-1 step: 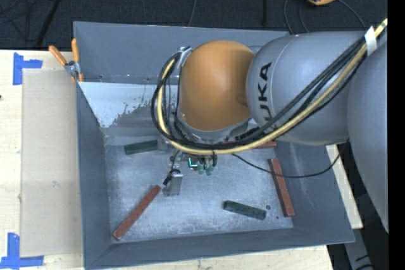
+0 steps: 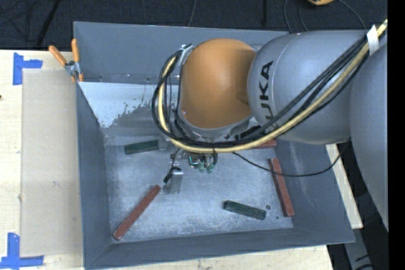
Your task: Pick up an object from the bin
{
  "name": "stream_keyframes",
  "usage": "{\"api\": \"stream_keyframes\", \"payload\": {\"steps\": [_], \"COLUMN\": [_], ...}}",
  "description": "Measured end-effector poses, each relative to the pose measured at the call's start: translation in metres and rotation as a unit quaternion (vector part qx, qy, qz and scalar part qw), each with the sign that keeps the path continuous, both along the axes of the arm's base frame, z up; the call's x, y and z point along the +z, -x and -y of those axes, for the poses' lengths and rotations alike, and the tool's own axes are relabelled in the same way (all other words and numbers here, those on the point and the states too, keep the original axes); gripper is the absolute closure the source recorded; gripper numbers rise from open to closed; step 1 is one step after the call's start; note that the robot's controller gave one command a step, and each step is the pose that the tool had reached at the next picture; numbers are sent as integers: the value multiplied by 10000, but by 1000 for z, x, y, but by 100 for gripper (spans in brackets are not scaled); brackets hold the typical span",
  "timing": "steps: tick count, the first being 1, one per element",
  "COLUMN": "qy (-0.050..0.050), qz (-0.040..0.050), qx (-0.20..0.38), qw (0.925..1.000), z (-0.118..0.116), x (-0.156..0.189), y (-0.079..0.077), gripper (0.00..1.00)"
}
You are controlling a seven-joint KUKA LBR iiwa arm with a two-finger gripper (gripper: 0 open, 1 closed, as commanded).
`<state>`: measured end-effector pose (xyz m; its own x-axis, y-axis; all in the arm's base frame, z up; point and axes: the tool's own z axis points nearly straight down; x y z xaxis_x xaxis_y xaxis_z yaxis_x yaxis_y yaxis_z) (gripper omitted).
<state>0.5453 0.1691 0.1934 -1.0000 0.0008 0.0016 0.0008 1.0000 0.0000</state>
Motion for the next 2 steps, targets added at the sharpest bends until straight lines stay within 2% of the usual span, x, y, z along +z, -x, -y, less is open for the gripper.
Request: {"api": "stream_keyframes", "payload": {"steps": [1,2], "qy": [-2,5], "qz": [36,-17], "qx": [330,1312], "qw": [9995,9914], "z": [-19,-42], "x": [-33,-63], "y": [-8,10], "gripper": [0,0]}}
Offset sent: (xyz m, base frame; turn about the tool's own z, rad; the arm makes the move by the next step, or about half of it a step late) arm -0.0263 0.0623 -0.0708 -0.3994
